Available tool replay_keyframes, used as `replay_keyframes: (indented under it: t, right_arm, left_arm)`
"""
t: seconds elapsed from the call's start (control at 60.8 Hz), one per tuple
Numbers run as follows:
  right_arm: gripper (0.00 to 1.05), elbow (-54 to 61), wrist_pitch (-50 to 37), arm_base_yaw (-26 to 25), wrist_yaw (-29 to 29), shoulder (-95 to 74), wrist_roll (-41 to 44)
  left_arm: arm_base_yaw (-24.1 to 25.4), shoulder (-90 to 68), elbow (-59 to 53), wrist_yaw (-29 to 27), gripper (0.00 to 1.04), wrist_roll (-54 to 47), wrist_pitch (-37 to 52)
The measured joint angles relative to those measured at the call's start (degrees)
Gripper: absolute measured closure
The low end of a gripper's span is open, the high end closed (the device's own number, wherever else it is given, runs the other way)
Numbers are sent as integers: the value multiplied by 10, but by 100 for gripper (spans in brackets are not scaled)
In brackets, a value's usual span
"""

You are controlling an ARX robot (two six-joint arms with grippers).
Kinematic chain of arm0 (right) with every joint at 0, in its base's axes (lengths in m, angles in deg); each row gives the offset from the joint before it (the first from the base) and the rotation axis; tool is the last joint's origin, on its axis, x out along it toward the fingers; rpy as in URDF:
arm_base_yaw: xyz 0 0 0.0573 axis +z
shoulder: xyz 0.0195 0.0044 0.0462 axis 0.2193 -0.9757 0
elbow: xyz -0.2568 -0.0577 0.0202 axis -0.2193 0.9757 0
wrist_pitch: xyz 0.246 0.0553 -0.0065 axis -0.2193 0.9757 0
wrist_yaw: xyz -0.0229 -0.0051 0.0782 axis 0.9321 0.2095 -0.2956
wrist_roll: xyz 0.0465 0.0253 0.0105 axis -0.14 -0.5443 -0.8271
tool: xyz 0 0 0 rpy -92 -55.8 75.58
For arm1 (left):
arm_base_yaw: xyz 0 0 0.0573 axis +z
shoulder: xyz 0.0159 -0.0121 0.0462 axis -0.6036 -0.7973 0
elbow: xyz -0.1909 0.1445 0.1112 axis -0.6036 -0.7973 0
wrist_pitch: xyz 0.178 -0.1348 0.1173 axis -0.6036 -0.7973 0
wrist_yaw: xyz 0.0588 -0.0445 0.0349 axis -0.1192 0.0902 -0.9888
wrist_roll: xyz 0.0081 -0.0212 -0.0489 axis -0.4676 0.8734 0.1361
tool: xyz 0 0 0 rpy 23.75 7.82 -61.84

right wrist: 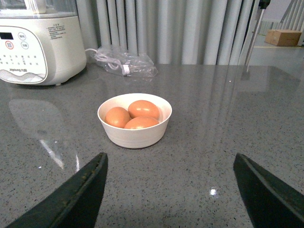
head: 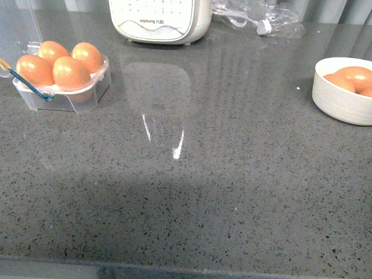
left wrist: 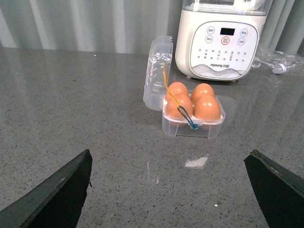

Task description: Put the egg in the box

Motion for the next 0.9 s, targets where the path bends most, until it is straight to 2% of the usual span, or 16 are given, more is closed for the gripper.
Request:
replay_keyframes:
  t: [0.049,0.115,0.378,0.395,0.411,0.46,0.493,0.559,0.756,0.904]
  right_arm:
    - [6,0,0,0,0,0,0]
    - [8,0,0,0,0,0,0]
    - [7,0,0,0,0,0,0]
    - [7,0,0,0,0,0,0]
    - [7,0,0,0,0,0,0]
    - [7,0,0,0,0,0,0]
    - [7,0,0,0,0,0,0]
    - [7,0,0,0,0,0,0]
    - [7,0,0,0,0,0,0]
    - [7,0,0,0,0,0,0]
  left_arm:
    - [0,0,0,0,7,0,0]
    - [0,0,0,0,7,0,0]
    - [-1,-1,1,-4,7,2,-1]
    - [-11,-12,5,-30,7,17,-19]
    - [-30,-36,24,-92,7,42,-74]
    - [-70,-109,66,-208,7,100,-175]
    - [-83,-133,74,-245,7,124,-205]
    - [-94,-144,75,-267,7,142,-217]
    - [-109,-143,97,-274,7,167,-209]
    - [-82,-191,104,-207,7,156,-134]
